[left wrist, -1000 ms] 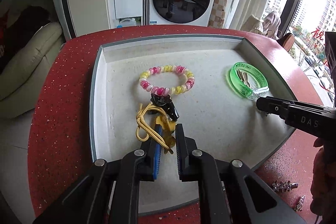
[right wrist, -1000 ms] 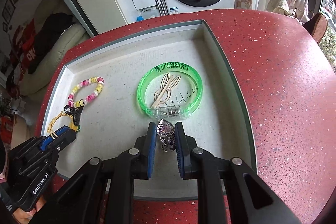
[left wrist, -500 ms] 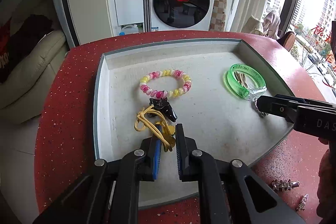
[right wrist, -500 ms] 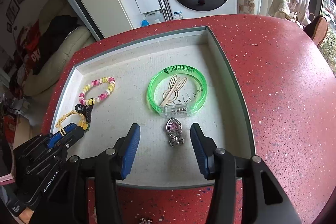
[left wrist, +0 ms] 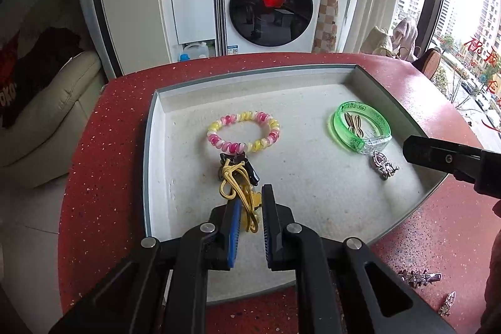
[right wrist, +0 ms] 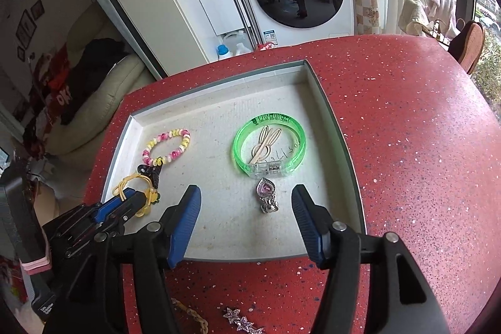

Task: Organize jewelry
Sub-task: 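Open both tools to release the hair tie and pendant in the tray, then withdraw both open tools from the tray over the remaining jewelry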

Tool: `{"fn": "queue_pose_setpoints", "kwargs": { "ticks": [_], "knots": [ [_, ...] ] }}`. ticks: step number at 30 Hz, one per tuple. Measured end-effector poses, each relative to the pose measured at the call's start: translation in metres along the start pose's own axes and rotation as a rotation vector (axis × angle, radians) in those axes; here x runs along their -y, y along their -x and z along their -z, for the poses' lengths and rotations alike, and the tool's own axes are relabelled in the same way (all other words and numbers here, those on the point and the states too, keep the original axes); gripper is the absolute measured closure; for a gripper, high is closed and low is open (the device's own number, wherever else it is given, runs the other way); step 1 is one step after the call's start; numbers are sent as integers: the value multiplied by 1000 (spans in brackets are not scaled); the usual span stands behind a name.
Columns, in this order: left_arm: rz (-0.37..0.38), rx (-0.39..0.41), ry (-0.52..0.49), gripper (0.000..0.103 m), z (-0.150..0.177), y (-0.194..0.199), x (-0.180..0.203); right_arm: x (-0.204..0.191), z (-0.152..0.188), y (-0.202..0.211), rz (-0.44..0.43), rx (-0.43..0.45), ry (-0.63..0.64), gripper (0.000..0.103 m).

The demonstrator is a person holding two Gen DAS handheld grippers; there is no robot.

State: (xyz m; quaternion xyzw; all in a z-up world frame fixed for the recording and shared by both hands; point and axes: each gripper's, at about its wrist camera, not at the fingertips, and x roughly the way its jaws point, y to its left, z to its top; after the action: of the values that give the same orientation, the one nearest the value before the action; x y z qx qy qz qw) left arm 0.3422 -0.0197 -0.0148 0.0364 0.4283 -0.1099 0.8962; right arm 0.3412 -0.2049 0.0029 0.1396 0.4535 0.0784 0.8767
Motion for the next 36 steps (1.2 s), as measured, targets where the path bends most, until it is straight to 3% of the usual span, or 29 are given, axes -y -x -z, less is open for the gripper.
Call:
{"fn": "queue_pose_setpoints", "kwargs": {
  "ticks": [3,5,7,14,15,16,20,21,26,36],
  "knots": [
    [-2,12,2,70,-1,4,-1,2,2,2,-17,0,-10,39],
    [-13,18,12,0,-1,6,-3,2,3,3,-20,4,-15,39],
    [-24,70,26,0,-1,16,-4,4,4,5,-29,6,-28,39],
    [-24,74,23,0,-3,26,-2,8,7,16,-55,21,-43,38],
    [-27,76,22,0,-2,27,-2,6,8,18,-62,24,-37,35],
    [-31,78,21,0,0,30,-3,5,9,20,-71,28,-31,24],
    [-33,80,27,0,4,39,-3,0,15,30,-95,65,-15,9],
    [-24,80,29,0,5,42,-4,-1,17,33,-89,74,-9,0],
    [-18,87,19,0,12,58,0,-6,28,50,-59,119,31,0],
    [-16,91,4,0,37,92,11,1,48,82,-59,114,10,0]
  ]
}}
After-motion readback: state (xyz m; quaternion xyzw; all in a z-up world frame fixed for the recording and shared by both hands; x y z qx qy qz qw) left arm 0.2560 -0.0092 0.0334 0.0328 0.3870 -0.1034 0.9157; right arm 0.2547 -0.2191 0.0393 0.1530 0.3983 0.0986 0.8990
